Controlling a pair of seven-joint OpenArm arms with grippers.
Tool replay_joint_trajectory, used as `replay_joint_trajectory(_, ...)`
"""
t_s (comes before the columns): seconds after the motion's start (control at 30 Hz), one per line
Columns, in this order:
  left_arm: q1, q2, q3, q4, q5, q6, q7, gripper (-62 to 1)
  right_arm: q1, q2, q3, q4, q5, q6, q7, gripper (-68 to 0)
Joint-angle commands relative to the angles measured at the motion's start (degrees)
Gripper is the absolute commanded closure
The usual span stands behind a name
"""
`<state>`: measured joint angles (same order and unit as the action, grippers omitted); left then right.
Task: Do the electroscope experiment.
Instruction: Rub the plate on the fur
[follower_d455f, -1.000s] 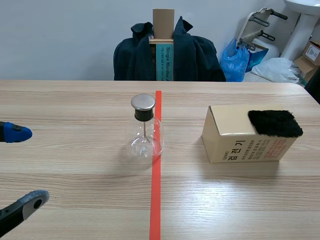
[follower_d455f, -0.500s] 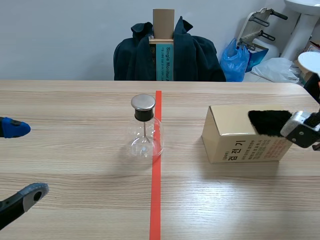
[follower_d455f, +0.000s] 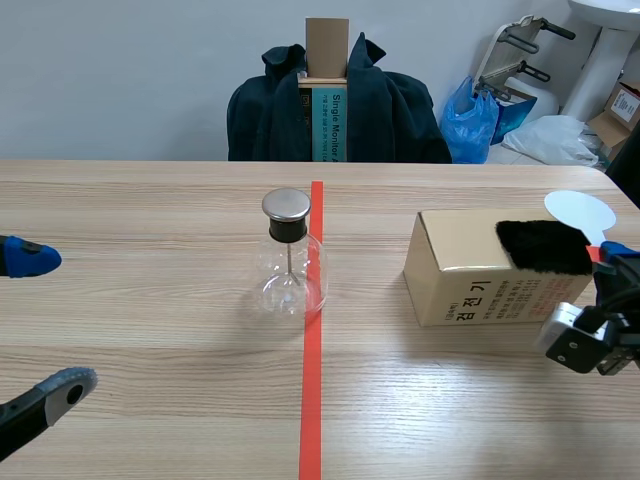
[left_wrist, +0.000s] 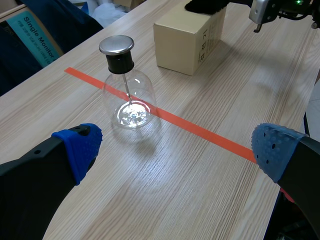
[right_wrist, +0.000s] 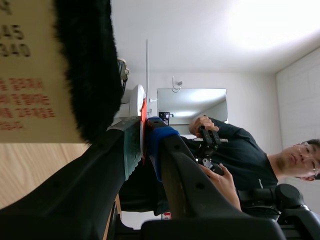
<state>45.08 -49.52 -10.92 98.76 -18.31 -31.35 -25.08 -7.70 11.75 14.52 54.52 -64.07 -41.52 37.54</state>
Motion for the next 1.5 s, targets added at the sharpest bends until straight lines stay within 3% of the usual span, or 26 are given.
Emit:
replay_joint_trajectory(0.0,-0.2,0.3,-0.3,0.3,-0.8,0.1,-0.8,-62.3,0.0,0.7,0.1,0.4,0.6,-3.3,0.7,-0.6)
replay_joint_trajectory(0.4,-0.2,0.3,-0.3,0.3,-0.8,0.1,-0.6,-62.3,-2.8,0.8,0.1,0.2,0.6,-2.8,2.1,-0.6)
replay_joint_trajectory(0.63,-0.2,0.3,-0.3,0.3,-0.8,0.1,-0.6,-62.3,-3.3,0.8,0.1,0.2,0.3,-2.7,16.0,-0.6)
replay_joint_trajectory(0.67,-0.2,0.3,-0.3,0.3,-0.8,0.1,-0.5,-62.3,-3.3,0.8,0.1,0.2,0.5,-3.3,15.5,-0.6)
replay_joint_trajectory(0.8,-0.2,0.3,-0.3,0.3,-0.8,0.1,-0.5,-62.3,-3.1,0.8,0.1,0.2,1.3,-3.3,4.0,-0.6)
replay_joint_trajectory(0.83,-0.2,0.3,-0.3,0.3,-0.8,0.1,-0.5,-62.3,-3.1,0.8,0.1,0.2,1.3,-3.3,4.0,-0.6)
replay_joint_trajectory(0.97,-0.2,0.3,-0.3,0.3,-0.8,0.1,-0.5,-62.3,-3.1,0.7,-1.0,0.2,1.1,-2.1,12.7,-0.6)
replay_joint_trajectory(1.1,-0.2,0.3,-0.3,0.3,-0.8,0.1,-0.5,-62.3,-3.3,0.3,-1.2,0.2,1.1,0.8,4.4,-0.6)
replay_joint_trajectory(1.17,-0.2,0.3,-0.3,0.3,-0.8,0.1,-0.4,-62.3,-3.3,0.6,-1.0,0.2,1.5,2.3,3.8,-0.7)
replay_joint_trajectory(1.23,-0.2,0.3,-0.3,0.3,-0.8,0.1,-0.4,-62.3,-3.3,0.3,-1.4,0.2,1.4,3.8,6.7,-0.6)
replay_joint_trajectory(1.33,-0.2,0.3,-0.3,0.3,-0.8,0.1,-0.4,-62.3,-3.6,-0.7,-2.2,0.2,-0.5,3.2,7.3,-0.6)
replay_joint_trajectory(1.37,-0.2,0.3,-0.3,0.3,-0.8,0.1,-0.4,-62.3,-3.6,-0.7,-2.2,0.2,-0.4,2.2,5.1,-0.7)
replay_joint_trajectory(1.47,-0.2,0.3,-0.3,0.3,-0.8,0.1,-0.4,-62.3,-3.6,-0.5,-1.7,0.2,0.2,2.6,-3.0,-0.6)
